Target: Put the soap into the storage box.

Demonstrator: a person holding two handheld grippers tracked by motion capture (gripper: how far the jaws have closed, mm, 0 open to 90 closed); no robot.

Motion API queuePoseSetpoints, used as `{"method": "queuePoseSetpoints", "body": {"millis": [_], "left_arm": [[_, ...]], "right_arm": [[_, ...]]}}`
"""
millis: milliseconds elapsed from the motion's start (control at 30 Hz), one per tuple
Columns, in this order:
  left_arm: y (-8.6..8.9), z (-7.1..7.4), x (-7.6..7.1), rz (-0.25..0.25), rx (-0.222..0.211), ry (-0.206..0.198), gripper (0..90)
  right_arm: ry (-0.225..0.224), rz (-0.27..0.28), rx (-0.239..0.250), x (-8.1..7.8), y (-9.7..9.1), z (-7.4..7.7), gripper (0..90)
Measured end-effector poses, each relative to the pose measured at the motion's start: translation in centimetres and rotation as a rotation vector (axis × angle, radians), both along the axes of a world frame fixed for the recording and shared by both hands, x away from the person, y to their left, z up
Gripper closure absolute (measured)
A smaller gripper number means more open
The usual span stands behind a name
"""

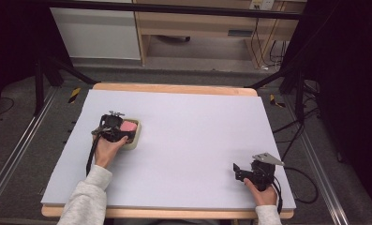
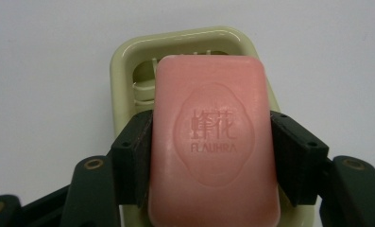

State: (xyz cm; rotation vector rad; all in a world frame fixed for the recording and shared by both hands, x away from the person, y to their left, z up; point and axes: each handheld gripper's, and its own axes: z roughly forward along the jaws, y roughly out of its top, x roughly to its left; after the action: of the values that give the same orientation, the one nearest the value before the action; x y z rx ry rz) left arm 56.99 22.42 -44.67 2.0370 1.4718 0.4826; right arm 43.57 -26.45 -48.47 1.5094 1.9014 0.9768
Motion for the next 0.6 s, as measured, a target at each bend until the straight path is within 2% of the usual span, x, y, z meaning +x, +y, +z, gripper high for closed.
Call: {"method": "queuePoseSetpoints", "body": {"millis": [167, 300, 567, 600], "left_arm": [[0.1, 0.2, -0.1, -0.003, 0.000, -0.010, 36.5], [0.4, 0.9, -0.4, -0.004, -0.024, -0.040, 36.8], [1.2, 2.3, -1.8, -0.009, -0.033, -0.095, 34.6], [1.5, 2.6, -2.4, -0.013, -0.045, -0.118, 34.3]], "right_arm": [[0.000, 0.001, -0.001, 0.0, 0.0, 0.0, 4.9], [0.000, 0.003, -0.001, 0.0, 0.0, 0.0, 4.8], [-0.002, 0.000, 0.003, 0.0, -0.1, 0.0, 4.9], [-0.006, 0.001, -0.001, 0.0, -0.1, 0.0, 4.8]]}}
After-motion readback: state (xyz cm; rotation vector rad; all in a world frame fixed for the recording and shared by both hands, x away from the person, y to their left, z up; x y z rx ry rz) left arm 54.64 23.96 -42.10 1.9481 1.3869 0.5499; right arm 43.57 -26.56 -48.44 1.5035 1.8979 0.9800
